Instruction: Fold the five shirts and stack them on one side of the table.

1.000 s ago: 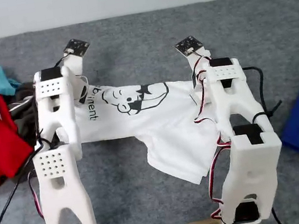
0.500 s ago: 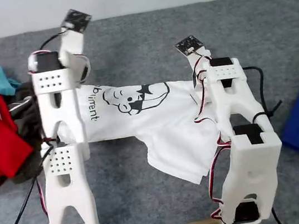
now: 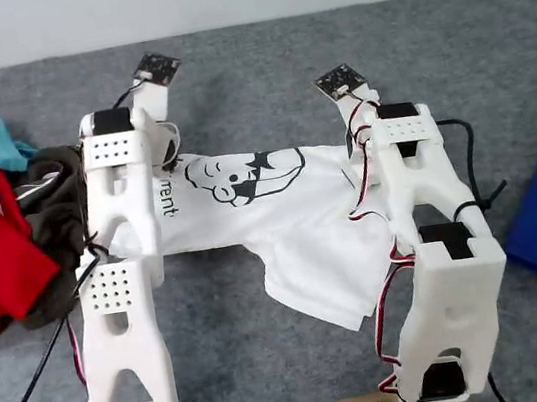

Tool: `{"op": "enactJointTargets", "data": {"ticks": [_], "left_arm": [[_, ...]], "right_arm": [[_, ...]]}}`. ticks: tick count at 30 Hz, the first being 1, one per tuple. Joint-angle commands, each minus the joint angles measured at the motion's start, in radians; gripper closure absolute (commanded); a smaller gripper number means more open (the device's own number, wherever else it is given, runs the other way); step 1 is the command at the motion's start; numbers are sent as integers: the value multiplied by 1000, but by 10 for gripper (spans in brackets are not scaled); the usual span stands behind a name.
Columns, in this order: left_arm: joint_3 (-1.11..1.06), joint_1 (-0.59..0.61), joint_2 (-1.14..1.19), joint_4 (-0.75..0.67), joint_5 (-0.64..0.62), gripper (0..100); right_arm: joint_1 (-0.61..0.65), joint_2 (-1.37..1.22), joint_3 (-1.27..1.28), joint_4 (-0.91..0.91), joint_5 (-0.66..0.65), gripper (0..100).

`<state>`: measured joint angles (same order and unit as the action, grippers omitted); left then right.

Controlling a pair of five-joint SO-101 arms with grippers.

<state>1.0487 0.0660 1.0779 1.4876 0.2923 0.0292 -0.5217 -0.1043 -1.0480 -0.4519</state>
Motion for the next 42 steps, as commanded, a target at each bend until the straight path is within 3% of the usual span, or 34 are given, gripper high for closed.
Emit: {"op": "enactJointTargets", "data": {"ticks": [1, 9, 18, 29, 36, 42], "left_arm": [[1, 51, -11, -20, -8, 923], [-2, 137, -11, -14, -5, 923], [8, 138, -23, 57, -3, 950], [352, 46, -92, 270, -6, 963], [223, -3, -212, 270, -5, 960], [73, -17, -221, 265, -3, 960]], "right_arm": [[-28, 45, -48, -4, -11, 988], [-105, 8, -58, -4, -11, 988], [-145, 54, -57, -39, -66, 988], [-73, 240, -57, -71, -66, 988], [5, 309, -55, -93, -66, 988], [1, 194, -58, 50, -66, 988]]}}
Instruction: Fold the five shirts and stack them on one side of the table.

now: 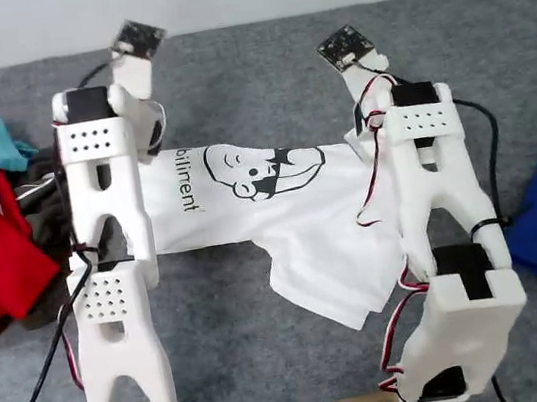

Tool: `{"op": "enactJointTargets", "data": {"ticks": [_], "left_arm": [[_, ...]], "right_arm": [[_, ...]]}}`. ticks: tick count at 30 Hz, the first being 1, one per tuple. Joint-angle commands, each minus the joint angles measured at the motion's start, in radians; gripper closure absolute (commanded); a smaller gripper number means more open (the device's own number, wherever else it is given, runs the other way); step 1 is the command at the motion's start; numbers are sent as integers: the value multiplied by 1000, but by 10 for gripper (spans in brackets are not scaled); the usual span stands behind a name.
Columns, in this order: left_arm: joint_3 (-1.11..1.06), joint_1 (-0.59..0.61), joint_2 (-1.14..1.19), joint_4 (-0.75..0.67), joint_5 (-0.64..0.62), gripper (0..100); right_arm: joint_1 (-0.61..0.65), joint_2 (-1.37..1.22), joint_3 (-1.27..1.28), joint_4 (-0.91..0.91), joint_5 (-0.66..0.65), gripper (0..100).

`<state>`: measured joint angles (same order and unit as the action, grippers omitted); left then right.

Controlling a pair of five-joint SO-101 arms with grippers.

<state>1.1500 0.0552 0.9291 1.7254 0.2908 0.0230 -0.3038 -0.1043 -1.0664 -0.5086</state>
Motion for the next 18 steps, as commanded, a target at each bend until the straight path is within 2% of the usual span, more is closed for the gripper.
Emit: {"op": "enactJointTargets", "data": {"ticks": [1, 6, 11, 15, 18], "left_arm": [[-36, -3, -72, 28, -2, 960], [-36, 9, -83, 28, -2, 961], [-42, 26, -83, 29, 0, 961], [-44, 21, -83, 29, 14, 961], [-44, 12, -83, 29, 14, 961]], "right_arm": [[7, -53, -58, 94, -11, 988], [1, -197, -58, 223, -17, 988], [-50, -282, -89, 334, -120, 988], [-97, -329, -195, 317, -126, 988], [-97, -323, -273, 209, -124, 988]]}}
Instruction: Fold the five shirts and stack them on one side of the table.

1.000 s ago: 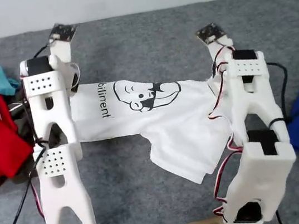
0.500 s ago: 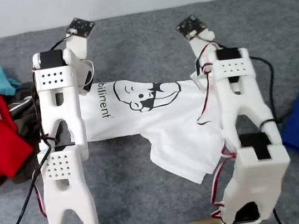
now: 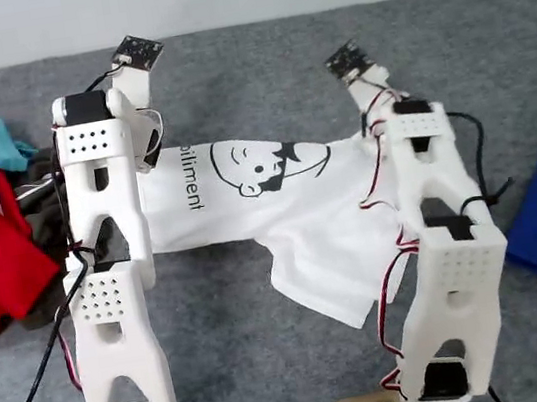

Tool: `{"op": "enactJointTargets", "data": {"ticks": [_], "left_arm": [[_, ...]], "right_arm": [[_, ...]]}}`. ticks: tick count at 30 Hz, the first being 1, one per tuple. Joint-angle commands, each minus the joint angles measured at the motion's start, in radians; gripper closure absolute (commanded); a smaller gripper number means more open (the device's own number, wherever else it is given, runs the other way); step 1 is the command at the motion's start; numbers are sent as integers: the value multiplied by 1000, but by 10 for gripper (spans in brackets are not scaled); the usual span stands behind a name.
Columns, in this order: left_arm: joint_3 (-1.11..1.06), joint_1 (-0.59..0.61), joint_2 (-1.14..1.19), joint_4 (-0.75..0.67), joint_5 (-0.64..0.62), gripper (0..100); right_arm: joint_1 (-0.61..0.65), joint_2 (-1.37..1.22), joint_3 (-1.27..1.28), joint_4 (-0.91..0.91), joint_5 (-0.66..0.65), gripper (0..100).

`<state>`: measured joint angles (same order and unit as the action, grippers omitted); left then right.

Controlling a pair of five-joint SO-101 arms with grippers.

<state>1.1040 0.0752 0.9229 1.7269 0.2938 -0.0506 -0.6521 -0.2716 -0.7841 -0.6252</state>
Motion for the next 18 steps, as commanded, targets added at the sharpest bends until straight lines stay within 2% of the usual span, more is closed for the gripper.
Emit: {"op": "enactJointTargets", "data": {"ticks": [1, 12, 18], "left_arm": [[2, -11, -77, 28, 11, 961], [-35, -20, -97, 34, 11, 960], [-401, -118, -308, 29, 68, 960]], "right_arm": [[-21, 36, -127, -114, -8, 988], [93, 214, -181, -479, -6, 987], [88, 309, -181, -657, 68, 987]]}}
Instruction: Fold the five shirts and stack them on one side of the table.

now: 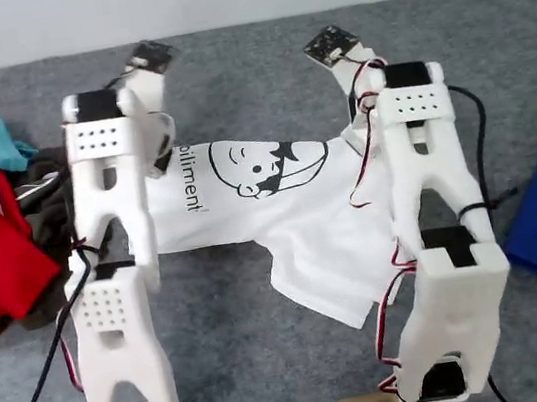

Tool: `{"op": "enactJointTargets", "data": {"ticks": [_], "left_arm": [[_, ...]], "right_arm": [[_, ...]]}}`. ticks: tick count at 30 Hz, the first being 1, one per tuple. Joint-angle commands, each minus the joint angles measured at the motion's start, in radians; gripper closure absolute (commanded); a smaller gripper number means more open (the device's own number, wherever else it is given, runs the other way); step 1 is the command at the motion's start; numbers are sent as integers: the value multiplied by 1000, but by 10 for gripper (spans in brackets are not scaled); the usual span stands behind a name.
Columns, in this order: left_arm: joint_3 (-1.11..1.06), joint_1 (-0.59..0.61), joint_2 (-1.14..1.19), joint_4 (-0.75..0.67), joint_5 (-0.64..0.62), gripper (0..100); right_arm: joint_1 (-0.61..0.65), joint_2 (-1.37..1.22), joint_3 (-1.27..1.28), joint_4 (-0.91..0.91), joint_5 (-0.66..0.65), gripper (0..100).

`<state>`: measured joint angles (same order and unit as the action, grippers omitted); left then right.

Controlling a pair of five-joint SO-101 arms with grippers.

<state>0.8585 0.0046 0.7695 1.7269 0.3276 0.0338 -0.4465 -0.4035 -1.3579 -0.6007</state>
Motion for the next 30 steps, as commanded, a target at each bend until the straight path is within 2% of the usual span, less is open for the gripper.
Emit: {"op": "enactJointTargets", "data": {"ticks": [1, 8, 14, 18, 26, 30], "left_arm": [[-219, -60, -192, 28, 44, 961], [-503, -58, -304, 23, 95, 961], [-665, 49, -302, -157, 117, 959], [-757, 94, -302, -219, 176, 959], [-796, 229, -304, -230, 239, 959], [-796, 244, -313, -222, 253, 959]], "right_arm": [[4, 116, -49, -119, 54, 987], [-10, 150, -46, -308, 69, 987], [-54, 151, -46, -364, 69, 987], [-76, 151, -46, -384, 69, 987], [-74, 193, -48, -414, 71, 987], [-41, 232, -43, -432, 71, 988]]}}
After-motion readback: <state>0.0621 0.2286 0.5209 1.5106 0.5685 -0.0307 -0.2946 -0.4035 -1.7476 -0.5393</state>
